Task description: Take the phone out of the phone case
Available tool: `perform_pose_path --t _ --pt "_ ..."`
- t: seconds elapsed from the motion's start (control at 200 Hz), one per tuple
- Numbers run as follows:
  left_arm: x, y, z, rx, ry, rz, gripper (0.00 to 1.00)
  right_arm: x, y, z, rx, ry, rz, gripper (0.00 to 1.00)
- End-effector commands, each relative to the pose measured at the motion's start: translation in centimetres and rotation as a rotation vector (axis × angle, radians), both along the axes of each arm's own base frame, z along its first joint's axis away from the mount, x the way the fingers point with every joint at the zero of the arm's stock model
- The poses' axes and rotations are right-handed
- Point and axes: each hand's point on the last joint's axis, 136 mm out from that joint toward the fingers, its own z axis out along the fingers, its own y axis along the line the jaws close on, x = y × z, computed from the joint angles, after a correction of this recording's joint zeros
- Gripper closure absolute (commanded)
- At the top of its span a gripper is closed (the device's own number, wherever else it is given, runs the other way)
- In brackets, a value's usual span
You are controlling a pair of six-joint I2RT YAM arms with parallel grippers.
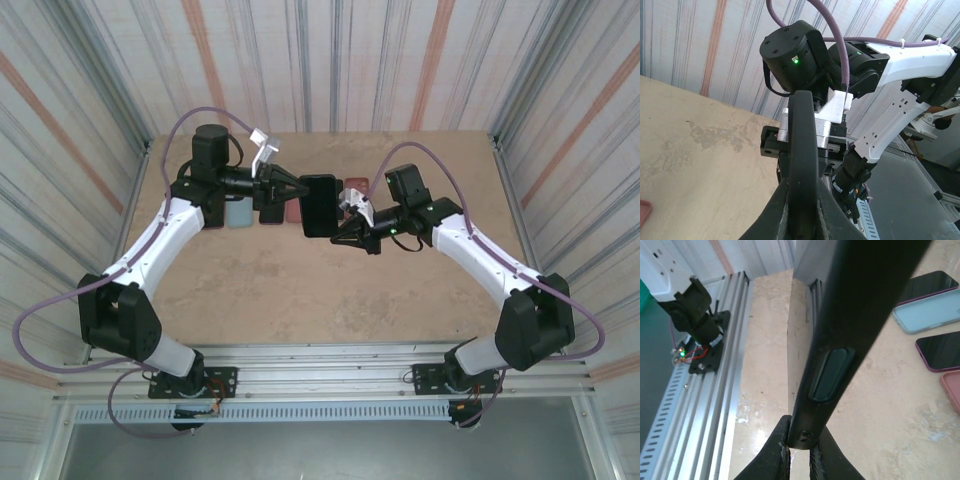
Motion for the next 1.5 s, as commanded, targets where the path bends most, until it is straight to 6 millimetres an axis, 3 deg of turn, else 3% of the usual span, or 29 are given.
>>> perform_pose_path --t 0.0,0.441,0.927,1.142,1.493 --pt "-2.2 0.5 2.7 -0.035 0.006 -0.084 1.0 1.7 -0.1 1.1 -0.025 -0.168 -0.051 0.93" --pt "-3.2 0.1 2.5 -0.04 0.05 -0.141 1.0 3.2 0.0 3.4 -0.043 -0.453 -0.142 0.95" --pt "-3.5 0.1 2.7 -0.037 0.07 -0.155 1.0 2.9 0.1 4.7 -0.041 -0.571 -0.165 0.95" --pt "-3.0 -0.1 2.4 -0.024 0.072 -0.124 1.0 2.1 0.4 5.9 0.044 -0.532 -0.156 0.93" --pt "-2.1 -0.5 2.0 -0.013 0.07 -0.087 1.0 1.2 0.5 8.1 0.223 -0.425 -0.143 0.81"
